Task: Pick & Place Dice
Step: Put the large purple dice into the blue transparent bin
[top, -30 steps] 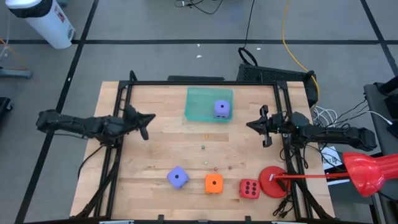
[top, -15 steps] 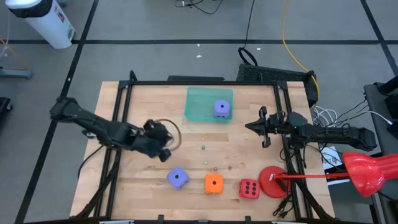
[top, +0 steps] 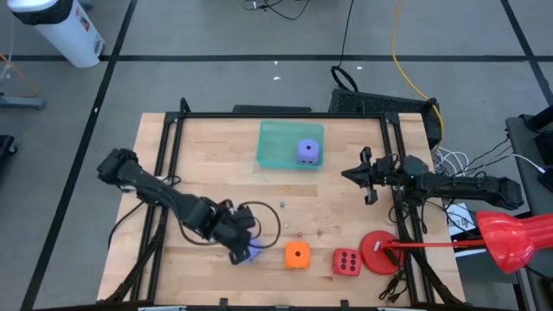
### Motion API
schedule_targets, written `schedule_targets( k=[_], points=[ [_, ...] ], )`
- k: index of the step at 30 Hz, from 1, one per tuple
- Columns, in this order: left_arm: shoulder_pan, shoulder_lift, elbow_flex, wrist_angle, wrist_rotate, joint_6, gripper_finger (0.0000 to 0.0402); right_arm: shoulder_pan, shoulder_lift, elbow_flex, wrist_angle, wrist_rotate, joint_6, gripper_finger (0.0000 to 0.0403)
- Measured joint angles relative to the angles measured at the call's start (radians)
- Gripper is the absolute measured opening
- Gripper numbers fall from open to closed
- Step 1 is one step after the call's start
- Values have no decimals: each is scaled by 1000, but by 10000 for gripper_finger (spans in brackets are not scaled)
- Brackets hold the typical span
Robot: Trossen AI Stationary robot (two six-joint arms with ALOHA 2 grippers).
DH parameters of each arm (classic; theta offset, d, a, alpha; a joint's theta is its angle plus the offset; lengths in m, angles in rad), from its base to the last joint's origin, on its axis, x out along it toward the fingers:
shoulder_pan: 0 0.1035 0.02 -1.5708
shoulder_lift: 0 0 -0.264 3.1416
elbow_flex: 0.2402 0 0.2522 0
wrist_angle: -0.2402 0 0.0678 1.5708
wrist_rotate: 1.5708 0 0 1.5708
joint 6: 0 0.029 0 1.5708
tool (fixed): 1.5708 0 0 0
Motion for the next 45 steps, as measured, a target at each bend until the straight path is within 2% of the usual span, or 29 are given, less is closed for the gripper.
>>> schedule_targets(
  k=[3,7,14,18,20,22,29,34,39,45],
  points=[
    [-6,30,6,-35,39,-59,34,0,0,0,-3,0,0,4],
    [0,38,6,-46,102,-96,96,0,0,0,-5,0,0,5],
    [24,38,7,-15,199,-124,258,0,0,0,-5,0,0,5],
    [44,38,7,3,214,-128,352,0,0,0,-5,0,0,4],
    [53,38,7,0,221,-127,385,0,0,0,-5,0,0,5],
    [62,38,7,1,222,-121,392,0,0,0,-5,0,0,4],
    [79,59,7,-7,220,-90,376,0,0,0,-5,-1,6,4],
    [77,131,7,-7,241,-69,397,0,0,0,-6,-1,7,4],
    [78,217,7,1,287,-48,396,0,0,0,-6,-1,7,4],
    [78,246,12,12,307,-31,395,0,0,0,-6,-1,7,4]
  ],
)
